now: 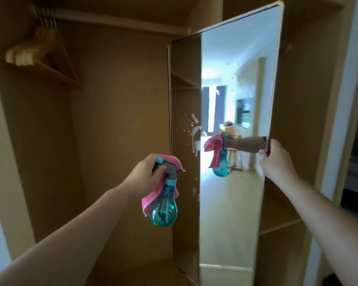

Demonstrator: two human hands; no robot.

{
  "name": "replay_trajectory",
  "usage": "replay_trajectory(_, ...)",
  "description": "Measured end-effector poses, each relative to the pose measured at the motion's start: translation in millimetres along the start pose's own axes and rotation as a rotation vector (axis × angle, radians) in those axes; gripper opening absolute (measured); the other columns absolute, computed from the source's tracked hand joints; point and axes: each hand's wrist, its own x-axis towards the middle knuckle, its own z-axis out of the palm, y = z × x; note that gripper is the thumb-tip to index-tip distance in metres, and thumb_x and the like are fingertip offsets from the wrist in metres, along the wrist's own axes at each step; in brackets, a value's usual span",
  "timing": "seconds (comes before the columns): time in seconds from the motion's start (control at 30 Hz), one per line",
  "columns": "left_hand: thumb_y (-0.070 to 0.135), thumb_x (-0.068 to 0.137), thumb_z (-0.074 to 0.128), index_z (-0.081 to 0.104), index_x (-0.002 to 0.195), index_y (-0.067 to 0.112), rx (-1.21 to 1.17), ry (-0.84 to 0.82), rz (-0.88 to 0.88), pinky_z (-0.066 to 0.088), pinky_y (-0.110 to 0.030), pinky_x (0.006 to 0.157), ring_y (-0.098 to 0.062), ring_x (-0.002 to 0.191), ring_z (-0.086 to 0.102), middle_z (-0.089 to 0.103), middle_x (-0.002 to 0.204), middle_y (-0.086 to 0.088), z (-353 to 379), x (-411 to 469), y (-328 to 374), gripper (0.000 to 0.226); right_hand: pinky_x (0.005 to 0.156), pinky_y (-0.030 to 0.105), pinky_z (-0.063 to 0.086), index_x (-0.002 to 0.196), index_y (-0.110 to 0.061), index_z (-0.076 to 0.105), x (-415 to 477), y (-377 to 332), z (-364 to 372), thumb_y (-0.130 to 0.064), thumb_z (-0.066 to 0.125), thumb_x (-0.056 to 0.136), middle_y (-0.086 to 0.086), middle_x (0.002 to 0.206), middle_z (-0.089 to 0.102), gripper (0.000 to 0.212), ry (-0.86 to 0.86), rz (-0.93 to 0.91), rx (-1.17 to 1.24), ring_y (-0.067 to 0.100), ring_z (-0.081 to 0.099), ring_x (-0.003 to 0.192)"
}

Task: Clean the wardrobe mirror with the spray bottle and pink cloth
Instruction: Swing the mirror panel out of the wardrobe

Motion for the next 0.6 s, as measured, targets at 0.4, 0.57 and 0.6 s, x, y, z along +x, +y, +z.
replay_trajectory(0.4,0.031,0.099,0.048,0.048,0.104,0.039,0.041,0.075,-0.019,0.050,-0.010,0.060,-0.001,0.083,0.062,0.060,0.091,0.022,34.7,-6.7,28.5,0.009,0.055,0.025,0.033,0.113,-0.017,0.050,65.9,58.3,17.2,-0.024,0.045,0.101,0.006,0.101,0.046,0.016,-0.072,-0.131,0.098,0.019,0.046,0.087)
replay_trajectory(0.57,0.026,0.098,0.050,0.052,0.107,0.031,0.087,0.135,-0.052,0.050,-0.012,0.065,0.001,0.085,0.061,0.060,0.093,0.022,56.5,-10.0,56.0,0.010,0.067,0.039,0.046,0.105,-0.005,0.056,93.0,70.9,20.7,-0.022,0.047,0.099,0.004,0.094,0.061,0.020,-0.134,-0.192,0.157,0.025,0.058,0.083)
replay_trajectory(0.6,0.025,0.098,0.050,0.052,0.106,0.032,0.089,0.148,-0.065,0.051,-0.014,0.067,-0.001,0.086,0.061,0.060,0.093,0.021,59.8,-11.5,61.1,0.010,0.071,0.042,0.049,0.098,-0.008,0.056,98.1,73.0,22.9,-0.021,0.048,0.099,0.002,0.086,0.059,0.015,-0.136,-0.207,0.171,0.025,0.058,0.081)
